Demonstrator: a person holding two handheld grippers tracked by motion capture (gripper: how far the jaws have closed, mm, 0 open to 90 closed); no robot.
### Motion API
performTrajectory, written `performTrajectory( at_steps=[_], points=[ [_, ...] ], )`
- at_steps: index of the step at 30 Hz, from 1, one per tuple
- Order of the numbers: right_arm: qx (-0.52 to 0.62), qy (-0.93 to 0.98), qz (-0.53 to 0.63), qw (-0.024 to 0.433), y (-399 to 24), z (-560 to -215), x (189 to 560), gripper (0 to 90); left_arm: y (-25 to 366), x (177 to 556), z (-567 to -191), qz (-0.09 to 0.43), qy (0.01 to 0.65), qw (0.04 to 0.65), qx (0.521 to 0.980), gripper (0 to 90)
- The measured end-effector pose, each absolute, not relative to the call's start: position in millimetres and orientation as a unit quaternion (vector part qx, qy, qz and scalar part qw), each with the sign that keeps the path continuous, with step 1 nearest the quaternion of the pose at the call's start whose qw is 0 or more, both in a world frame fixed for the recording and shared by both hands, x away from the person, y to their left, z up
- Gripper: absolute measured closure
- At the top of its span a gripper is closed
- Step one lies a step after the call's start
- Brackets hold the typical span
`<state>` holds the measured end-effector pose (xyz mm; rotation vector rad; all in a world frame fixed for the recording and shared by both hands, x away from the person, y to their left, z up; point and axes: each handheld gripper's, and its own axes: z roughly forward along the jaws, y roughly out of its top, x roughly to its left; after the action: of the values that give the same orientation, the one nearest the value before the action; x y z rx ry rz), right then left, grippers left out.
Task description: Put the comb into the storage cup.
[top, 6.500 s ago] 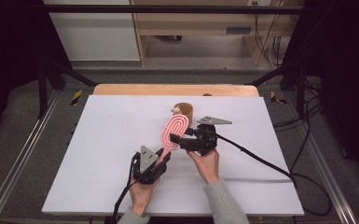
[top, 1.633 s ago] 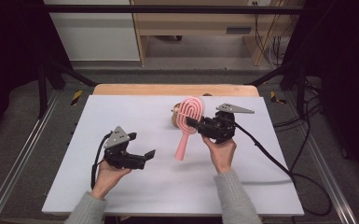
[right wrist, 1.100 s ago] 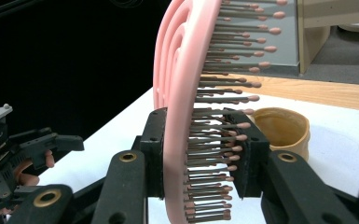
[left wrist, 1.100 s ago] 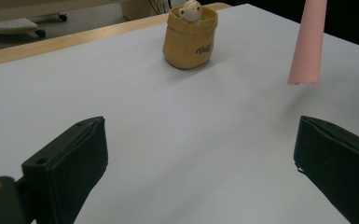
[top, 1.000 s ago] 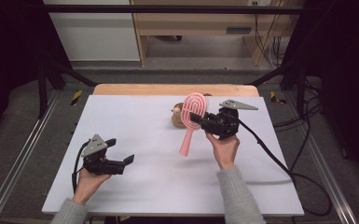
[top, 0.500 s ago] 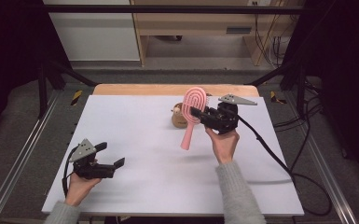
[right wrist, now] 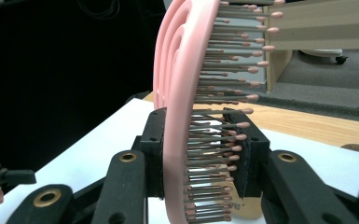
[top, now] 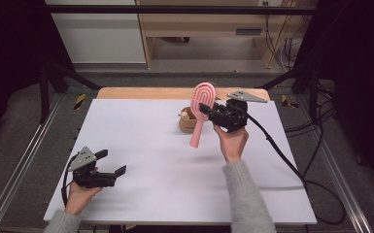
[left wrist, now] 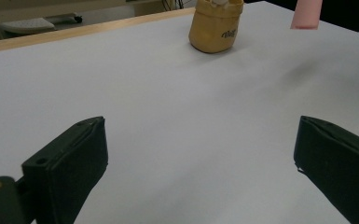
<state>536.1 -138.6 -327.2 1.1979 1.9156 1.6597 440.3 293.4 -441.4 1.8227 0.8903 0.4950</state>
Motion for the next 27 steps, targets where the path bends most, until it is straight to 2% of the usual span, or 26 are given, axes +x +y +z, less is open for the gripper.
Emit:
performTrajectory(
  at_steps=[27],
  points=[
    [0.446, 0.647, 0.580, 0.217, -135, -307, 568, 63.4, 294, 442, -447, 0.191, 0.371, 0.501, 0.758, 2.7]
  ],
)
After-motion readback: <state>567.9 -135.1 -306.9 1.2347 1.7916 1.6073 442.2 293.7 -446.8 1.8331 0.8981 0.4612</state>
